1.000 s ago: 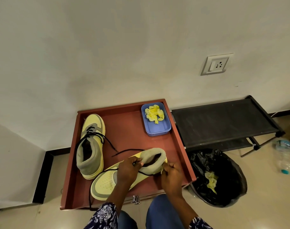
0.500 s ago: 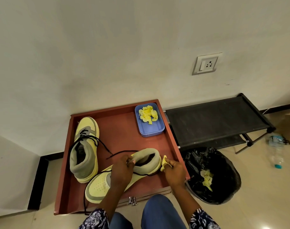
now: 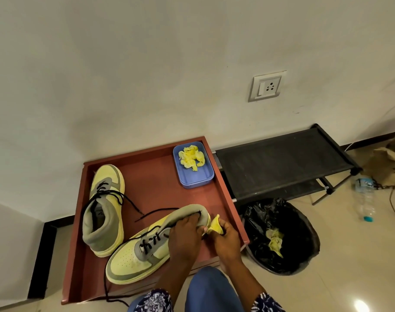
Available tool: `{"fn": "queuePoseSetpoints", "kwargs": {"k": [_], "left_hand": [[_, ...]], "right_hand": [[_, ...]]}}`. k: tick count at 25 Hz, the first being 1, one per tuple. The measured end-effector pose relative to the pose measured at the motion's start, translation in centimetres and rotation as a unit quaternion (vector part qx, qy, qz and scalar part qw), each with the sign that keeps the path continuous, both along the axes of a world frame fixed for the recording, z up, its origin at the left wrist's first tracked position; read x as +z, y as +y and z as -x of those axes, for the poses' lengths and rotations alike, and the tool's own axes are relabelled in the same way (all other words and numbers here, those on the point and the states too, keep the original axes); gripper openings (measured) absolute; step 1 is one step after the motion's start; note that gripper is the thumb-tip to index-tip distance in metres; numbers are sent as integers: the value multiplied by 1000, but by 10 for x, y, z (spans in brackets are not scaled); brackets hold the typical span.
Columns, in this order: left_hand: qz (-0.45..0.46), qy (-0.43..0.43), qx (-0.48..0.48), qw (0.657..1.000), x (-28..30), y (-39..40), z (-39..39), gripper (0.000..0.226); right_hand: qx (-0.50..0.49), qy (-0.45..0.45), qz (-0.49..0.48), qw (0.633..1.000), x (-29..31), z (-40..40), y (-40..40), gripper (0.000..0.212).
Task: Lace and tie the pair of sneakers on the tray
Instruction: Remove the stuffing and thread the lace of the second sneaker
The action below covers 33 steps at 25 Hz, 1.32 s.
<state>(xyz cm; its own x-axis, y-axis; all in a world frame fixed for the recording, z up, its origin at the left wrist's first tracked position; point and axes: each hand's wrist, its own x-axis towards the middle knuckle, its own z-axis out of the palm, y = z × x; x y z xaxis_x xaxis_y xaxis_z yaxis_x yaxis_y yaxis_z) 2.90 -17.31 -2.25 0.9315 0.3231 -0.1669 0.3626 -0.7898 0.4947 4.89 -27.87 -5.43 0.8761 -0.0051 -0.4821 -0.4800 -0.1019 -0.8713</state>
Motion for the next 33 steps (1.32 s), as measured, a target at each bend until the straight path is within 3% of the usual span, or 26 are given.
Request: {"fn": "queuePoseSetpoints", "kwargs": {"k": [7, 10, 12, 16, 22, 26, 33], "left_hand": [[13, 35, 22, 999, -12, 2, -14, 36], [47, 52, 29, 997, -16, 5, -19, 36], [52, 61, 27, 996, -16, 6, -21, 36], [61, 69, 23, 995, -16, 7, -22, 37], [79, 78, 11, 994, -19, 10, -23, 38], [87, 71, 18, 993, -22, 12, -21, 36], [92, 64, 14, 994, -26, 13, -21, 37]], "right_hand": [[-96, -6, 24, 995, 8, -7, 1, 10], [-142, -35, 31, 989, 11, -16, 2, 27], [-122, -41, 44, 991, 4, -21, 8, 36], [-11, -47, 98, 994, -9, -7, 26, 13], [-26, -52, 111, 992, -9, -11, 28, 13], [35, -64, 130, 989, 16, -30, 16, 20], [-3, -76, 104, 992, -15, 4, 31, 20]]}}
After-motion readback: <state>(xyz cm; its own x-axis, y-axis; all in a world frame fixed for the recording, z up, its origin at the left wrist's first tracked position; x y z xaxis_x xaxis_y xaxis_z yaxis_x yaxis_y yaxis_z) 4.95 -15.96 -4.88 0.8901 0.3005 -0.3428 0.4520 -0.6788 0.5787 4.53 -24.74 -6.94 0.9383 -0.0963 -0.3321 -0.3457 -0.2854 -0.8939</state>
